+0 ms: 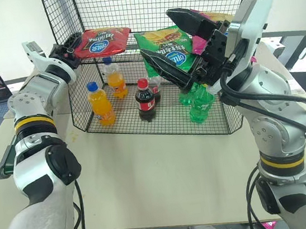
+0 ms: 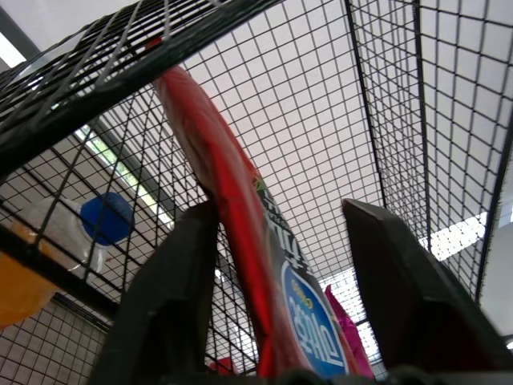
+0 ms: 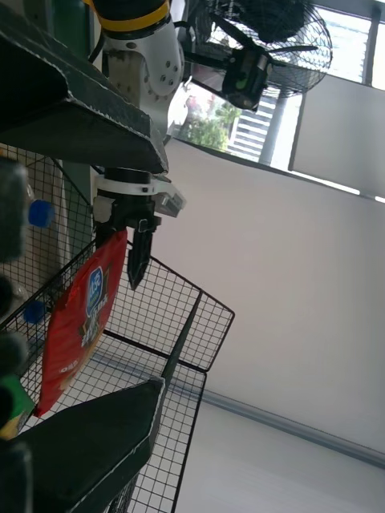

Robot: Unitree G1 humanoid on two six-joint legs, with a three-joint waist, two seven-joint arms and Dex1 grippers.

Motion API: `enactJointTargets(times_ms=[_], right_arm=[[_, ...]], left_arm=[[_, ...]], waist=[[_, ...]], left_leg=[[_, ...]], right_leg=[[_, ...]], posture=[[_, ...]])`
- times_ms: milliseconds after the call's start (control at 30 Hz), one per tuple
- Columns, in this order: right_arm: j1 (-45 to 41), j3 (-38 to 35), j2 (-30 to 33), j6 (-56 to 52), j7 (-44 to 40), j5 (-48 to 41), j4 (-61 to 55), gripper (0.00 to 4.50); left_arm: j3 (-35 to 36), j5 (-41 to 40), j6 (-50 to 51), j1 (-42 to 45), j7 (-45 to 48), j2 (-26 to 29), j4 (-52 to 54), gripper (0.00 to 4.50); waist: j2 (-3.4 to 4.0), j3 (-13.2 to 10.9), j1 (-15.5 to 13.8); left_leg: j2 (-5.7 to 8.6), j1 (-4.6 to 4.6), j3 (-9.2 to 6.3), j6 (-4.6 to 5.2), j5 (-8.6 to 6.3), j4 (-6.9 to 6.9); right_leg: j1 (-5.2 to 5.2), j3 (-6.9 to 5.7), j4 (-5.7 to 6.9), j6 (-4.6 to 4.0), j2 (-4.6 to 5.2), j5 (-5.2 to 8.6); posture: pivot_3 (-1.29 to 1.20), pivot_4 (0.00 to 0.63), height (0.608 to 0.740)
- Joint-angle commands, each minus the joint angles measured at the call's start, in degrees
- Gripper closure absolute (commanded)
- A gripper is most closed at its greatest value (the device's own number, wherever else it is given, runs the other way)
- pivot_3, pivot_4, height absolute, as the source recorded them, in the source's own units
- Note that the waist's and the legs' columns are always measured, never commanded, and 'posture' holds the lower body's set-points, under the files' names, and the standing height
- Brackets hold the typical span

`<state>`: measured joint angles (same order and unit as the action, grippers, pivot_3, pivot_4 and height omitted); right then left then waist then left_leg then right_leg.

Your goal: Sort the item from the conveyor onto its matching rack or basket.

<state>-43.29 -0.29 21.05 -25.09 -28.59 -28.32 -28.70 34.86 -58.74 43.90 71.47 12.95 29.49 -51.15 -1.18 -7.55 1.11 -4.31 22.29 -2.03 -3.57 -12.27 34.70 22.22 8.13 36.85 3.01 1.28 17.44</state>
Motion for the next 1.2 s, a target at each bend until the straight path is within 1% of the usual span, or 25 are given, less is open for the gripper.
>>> enactJointTargets(times_ms=[33, 133, 200, 267, 300, 367, 400, 433, 500, 533, 567, 667, 700, 733, 767, 900, 967, 1100, 1200], right_arm=[[0.89, -0.56, 0.39, 1.16, -0.30, -0.06, -1.71, 0.00], [4.17, 0.84, 1.30, 2.95, -1.45, 2.07, -2.66, 0.00], [7.04, 1.30, 1.47, 3.70, -1.49, 2.97, -3.64, 0.00], [10.31, 1.17, 1.22, 3.88, -0.56, 3.60, -4.70, 0.00], [11.34, 1.07, 1.13, 3.93, -0.24, 3.77, -5.05, 0.00], [16.52, 1.00, 1.14, 4.01, 0.82, 5.03, -5.77, 0.00], [19.75, 1.12, 1.16, 3.95, 1.45, 5.98, -5.93, 0.00], [23.56, 1.49, 1.44, 4.59, 1.85, 7.58, -5.84, 0.00], [29.28, 2.36, 1.81, 5.81, 2.25, 9.96, -5.51, 0.00], [31.99, 2.76, 1.68, 6.35, 2.59, 10.95, -5.19, 0.00], [35.03, 3.64, 2.09, 6.71, 3.07, 13.04, -4.42, 0.00], [40.41, 4.78, 2.21, 6.95, 4.35, 16.64, -2.68, 0.00], [42.21, 4.47, 1.88, 7.16, 5.21, 17.51, -1.73, 0.00], [43.46, 4.28, 1.60, 7.34, 5.84, 18.22, -1.10, 0.00], [44.38, 3.80, 1.13, 7.46, 6.81, 18.83, -0.63, 0.00], [47.65, 1.92, -1.25, 7.93, 11.06, 20.82, -0.20, 0.00], [48.91, 1.49, -2.72, 8.09, 13.04, 21.80, -0.29, 0.00], [48.33, 1.05, -4.74, 8.37, 15.13, 22.89, 0.76, 0.00], [47.01, 0.97, -5.62, 8.19, 15.99, 23.52, 1.26, 0.00]], left_arm=[[3.20, -4.41, 6.17, -3.82, -4.09, 0.56, 13.00, 0.05], [6.17, -11.12, 11.92, -10.73, -12.99, -2.26, 27.88, 0.05], [7.45, -17.76, 15.40, -16.74, -19.68, -4.14, 39.23, 0.05], [6.77, -22.71, 18.77, -24.19, -22.56, -3.21, 50.04, 0.05], [6.24, -24.30, 19.40, -26.65, -23.37, -2.65, 53.19, 0.05], [4.66, -24.95, 21.80, -35.00, -21.59, 0.35, 60.82, 0.05], [2.46, -22.23, 22.55, -40.04, -18.58, 2.97, 64.99, 0.05], [0.72, -20.19, 22.63, -44.34, -16.63, 4.22, 67.89, 0.05], [-3.01, -16.01, 20.73, -49.76, -14.10, 5.59, 70.66, 0.05], [-5.61, -12.34, 18.52, -51.75, -12.41, 5.96, 71.82, 0.05], [-10.96, -5.61, 15.34, -54.05, -9.96, 7.55, 73.09, 0.05], [-21.92, 9.56, 6.16, -59.11, -4.39, 10.02, 73.71, 0.05], [-26.81, 17.89, -0.86, -61.25, -3.62, 10.59, 72.03, 0.05], [-30.20, 24.19, -6.31, -62.80, -2.87, 10.85, 70.61, 0.05], [-32.19, 28.46, -10.67, -63.85, -2.44, 10.21, 69.16, 0.05], [-33.94, 34.59, -19.40, -64.69, -0.84, 4.84, 64.26, 0.05], [-34.42, 36.50, -21.55, -62.92, 0.06, 2.50, 61.42, 0.05], [-34.59, 39.13, -24.56, -60.88, 3.28, 0.60, 58.10, 0.05], [-33.05, 38.63, -24.68, -59.48, 5.19, -0.79, 55.62, 0.05]], waist=[[0.00, 0.00, 0.20], [0.00, 0.00, 0.14], [0.00, 0.00, -0.03], [-0.01, 0.00, -0.08], [-0.01, 0.01, -0.08], [-0.03, 0.02, -0.07], [-0.03, 0.02, -0.01], [-0.06, 0.05, 0.05], [0.00, 0.02, -0.48], [0.00, 0.01, -0.64], [-0.01, 0.01, -0.75], [-0.07, 0.00, -0.46], [-0.06, 0.00, -0.29], [-0.03, 0.01, -0.20], [-0.03, 0.01, -0.02], [-0.04, 0.01, -0.15], [-0.06, 0.02, -0.31], [-0.06, 0.02, -0.25], [-0.06, 0.02, -0.17]], left_leg=[[0.00, -0.02, 0.00, 0.00, 0.00, 0.00], [-0.02, -0.05, -0.02, 0.00, 0.00, 0.02], [-0.02, -0.04, -0.03, 0.00, 0.00, 0.06], [-0.02, -0.02, -0.05, -0.01, 0.00, 0.10], [-0.02, -0.02, -0.06, -0.02, 0.01, 0.10], [-0.02, -0.04, -0.07, -0.05, 0.02, 0.08], [-0.02, -0.07, -0.09, -0.07, 0.02, 0.04], [-0.01, -0.17, -0.07, -0.07, 0.02, 0.04], [0.02, -0.26, -0.07, -0.12, 0.04, -0.03], [0.10, -0.22, -0.06, -0.20, 0.09, -0.05], [0.12, -0.14, -0.07, -0.27, 0.14, -0.05], [0.17, -0.18, -0.07, -0.35, 0.19, 0.01], [0.19, -0.18, -0.07, -0.36, 0.19, 0.01], [0.21, -0.20, -0.06, -0.35, 0.19, -0.02], [0.22, -0.25, -0.04, -0.32, 0.17, -0.08], [0.22, -0.18, -0.01, -0.24, 0.13, -0.33], [0.22, -0.16, -0.01, -0.20, 0.11, -0.32], [0.24, -0.11, -0.01, -0.18, 0.10, -0.15], [0.24, -0.12, -0.01, -0.17, 0.09, -0.05]], right_leg=[[0.00, 0.01, 0.04, 0.00, 0.00, 0.00], [0.00, 0.00, 0.18, 0.00, 0.00, 0.00], [-0.02, 0.02, 0.18, 0.00, 0.02, 0.00], [-0.02, 0.02, 0.21, 0.01, 0.04, 0.00], [-0.02, 0.03, 0.21, 0.00, 0.04, -0.01], [0.00, 0.02, 0.23, 0.00, 0.05, -0.01], [-0.01, 0.03, 0.22, 0.00, 0.05, -0.01], [-0.07, 0.04, 0.24, 0.00, 0.05, -0.01], [-0.16, 0.03, 0.17, -0.01, 0.08, 0.01], [-0.11, 0.02, 0.13, -0.01, 0.14, 0.02], [-0.06, 0.03, 0.08, -0.01, 0.14, 0.03], [-0.12, 0.11, -0.06, -0.01, 0.13, 0.02], [-0.11, 0.16, -0.08, -0.01, 0.13, 0.02], [-0.10, 0.21, -0.10, -0.01, 0.13, 0.02], [-0.12, 0.26, -0.13, -0.01, 0.13, 0.04], [0.00, 0.31, -0.16, -0.04, 0.12, 0.05], [0.00, 0.31, -0.17, -0.04, 0.12, 0.05], [-0.03, 0.32, -0.15, 0.02, 0.13, 0.03], [-0.07, 0.32, -0.11, 0.05, 0.13, 0.02]], posture=[[0.00, 0.150, 0.740], [0.00, 0.150, 0.740], [0.00, 0.150, 0.740], [0.00, 0.150, 0.740], [0.00, 0.150, 0.740], [0.00, 0.150, 0.740], [0.00, 0.150, 0.740], [0.00, 0.150, 0.740], [0.00, 0.150, 0.740], [0.00, 0.150, 0.740], [0.00, 0.150, 0.740], [0.00, 0.150, 0.740], [0.00, 0.150, 0.740], [0.00, 0.150, 0.740], [0.00, 0.150, 0.740], [0.00, 0.150, 0.740], [0.00, 0.150, 0.740], [0.00, 0.150, 0.740], [0.00, 0.150, 0.740]])
